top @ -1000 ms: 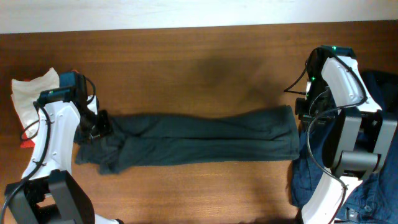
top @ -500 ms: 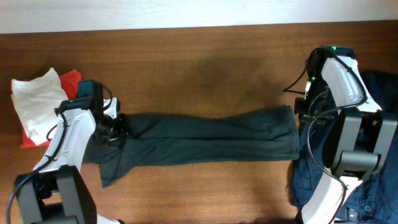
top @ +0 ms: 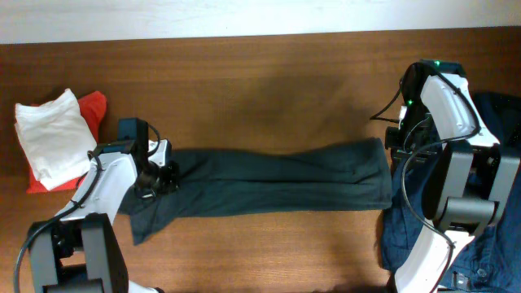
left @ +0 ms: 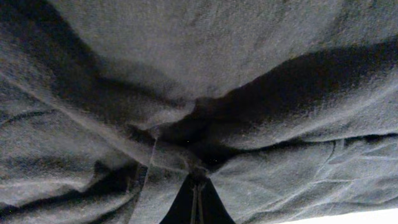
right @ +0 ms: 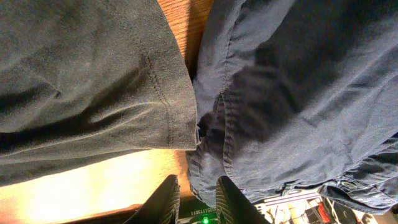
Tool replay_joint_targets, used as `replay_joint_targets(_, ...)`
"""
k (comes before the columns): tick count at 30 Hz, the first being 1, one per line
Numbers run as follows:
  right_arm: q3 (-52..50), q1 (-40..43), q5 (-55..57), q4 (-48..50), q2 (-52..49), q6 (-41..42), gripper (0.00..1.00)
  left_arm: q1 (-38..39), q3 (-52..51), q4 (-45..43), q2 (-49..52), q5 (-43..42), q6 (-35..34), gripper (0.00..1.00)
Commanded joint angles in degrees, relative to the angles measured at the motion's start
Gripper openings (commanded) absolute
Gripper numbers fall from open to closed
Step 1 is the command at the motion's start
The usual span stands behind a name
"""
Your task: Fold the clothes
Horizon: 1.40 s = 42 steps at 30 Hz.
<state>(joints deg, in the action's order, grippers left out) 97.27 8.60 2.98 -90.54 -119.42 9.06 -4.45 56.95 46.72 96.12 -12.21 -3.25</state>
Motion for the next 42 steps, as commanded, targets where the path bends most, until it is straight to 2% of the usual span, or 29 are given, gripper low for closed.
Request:
replay_joint_targets(1, -0.37, 0.42, -0.15, 0.11, 1.09, 0.20, 0.24, -0.04, 5.77, 2.01, -0.31, -1.14, 0.46, 0.00)
replay_joint_targets(5, -0.37, 0.42, -0.15, 0.15, 1.09, 0.20, 0.24, 3.02, 10.62, 0.52, -2.71, -6.10, 1.60, 0.01)
replay_joint_targets(7, -0.35, 0.42, -0.15, 0.15, 1.09, 0.20, 0.24, 5.95, 10.62, -1.97, -2.71, -6.05, 6.84, 0.01)
replay_joint_targets(9, -0.37, 0.42, -0.13, 0.15, 1.09, 0.20, 0.24, 9.84, 10.62, -5.35, -2.71, -5.84, 16.31, 0.00)
replay_joint_targets(12, -0.37, 0.42, -0.13, 0.15, 1.09, 0.20, 0.24, 12.26, 10.60, -4.63, -2.69, -4.70, 16.39, 0.01)
replay_joint_targets(13, -0.37, 0.42, -0.15, 0.13, 1.09, 0.20, 0.24, 12.33, 10.60, -3.52, -2.60, -3.54, 16.37, 0.08)
replay_joint_targets(15, -0.35, 0.42, -0.15, 0.07, 1.09, 0.20, 0.25, 12.28, 10.60, -1.14, -2.47, 2.69, 16.35, 0.45)
replay_joint_targets(16, -0.37, 0.42, -0.15, -0.07, 1.09, 0.20, 0.25, 12.26, 10.60, -0.81, -2.49, 7.58, 13.38, 0.53)
replay_joint_targets(17, -0.37, 0.42, -0.15, -0.07, 1.09, 0.20, 0.25, 12.15, 10.62, -0.81, -2.51, 9.70, 9.97, 0.56)
replay_joint_targets(18, -0.37, 0.42, -0.13, -0.07, 1.09, 0.20, 0.25, 11.96, 10.62, -0.39, -2.49, 9.70, 5.99, 0.56)
replay_joint_targets(19, -0.37, 0.42, -0.13, -0.04, 1.09, 0.20, 0.25, 11.91, 10.60, 0.66, -2.49, 9.70, 2.93, 0.49)
replay_joint_targets(20, -0.37, 0.42, -0.13, -0.04, 1.09, 0.20, 0.25, 11.89, 10.60, 2.05, -2.49, 9.79, 2.71, 0.33)
replay_joint_targets(21, -0.37, 0.42, -0.13, -0.04, 1.09, 0.20, 0.25, 11.89, 10.60, 3.52, -2.49, 12.52, 0.66, 0.23)
replay_joint_targets(22, -0.37, 0.42, -0.13, -0.04, 1.09, 0.20, 0.25, 11.78, 10.58, 5.66, -2.49, 18.51, -2.95, 0.18)
replay_joint_targets(23, -0.35, 0.42, -0.13, -0.02, 1.09, 0.20, 0.25, 10.49, 9.88, 6.05, -2.49, 20.59, -5.09, 0.16)
replay_joint_targets(24, -0.37, 0.42, -0.13, 0.09, 1.09, 0.17, 0.25, 8.39, 8.68, 5.77, -2.43, 20.41, -7.39, 0.16)
replay_joint_targets(27, -0.37, 0.42, -0.15, 0.07, 1.09, 0.20, 0.25, 1.99, 1.86, -0.42, -1.81, 18.25, -7.85, 0.17)
replay_joint_targets(29, -0.37, 0.42, -0.15, -0.13, 1.09, 0.20, 0.25, -2.34, -2.78, -6.29, 0.50, 18.32, -7.82, 0.22)
replay_joint_targets(32, -0.37, 0.42, -0.15, -0.31, 1.09, 0.20, 0.25, -8.83, -3.21, -9.14, 2.78, 17.18, -7.85, 0.28)
replay_joint_targets(34, -0.35, 0.42, -0.15, -0.31, 1.09, 0.20, 0.25, -9.57, 1.16, -5.25, 2.21, 12.02, -5.64, 0.28)
replay_joint_targets(36, -0.37, 0.42, -0.15, -0.28, 1.09, 0.20, 0.25, -6.93, 11.23, 1.33, -2.32, 8.72, -3.13, 0.29)
replay_joint_targets(37, -0.35, 0.42, -0.15, -0.24, 1.09, 0.20, 0.25, -3.02, 13.86, 1.16, -5.25, 4.59, -3.10, 0.29)
replay_joint_targets(38, -0.37, 0.42, -0.15, -0.13, 1.09, 0.20, 0.25, 0.68, 13.86, 0.72, -6.05, 3.85, -3.13, 0.29)
replay_joint_targets(40, -0.37, 0.42, -0.15, -0.09, 1.09, 0.20, 0.25, 6.95, 13.25, 0.74, -4.17, 4.09, -3.13, 0.28)
replay_joint_targets(42, -0.37, 0.42, -0.15, -0.11, 1.09, 0.20, 0.25, 13.20, 12.94, 0.50, 2.36, 7.34, -3.17, 0.28)
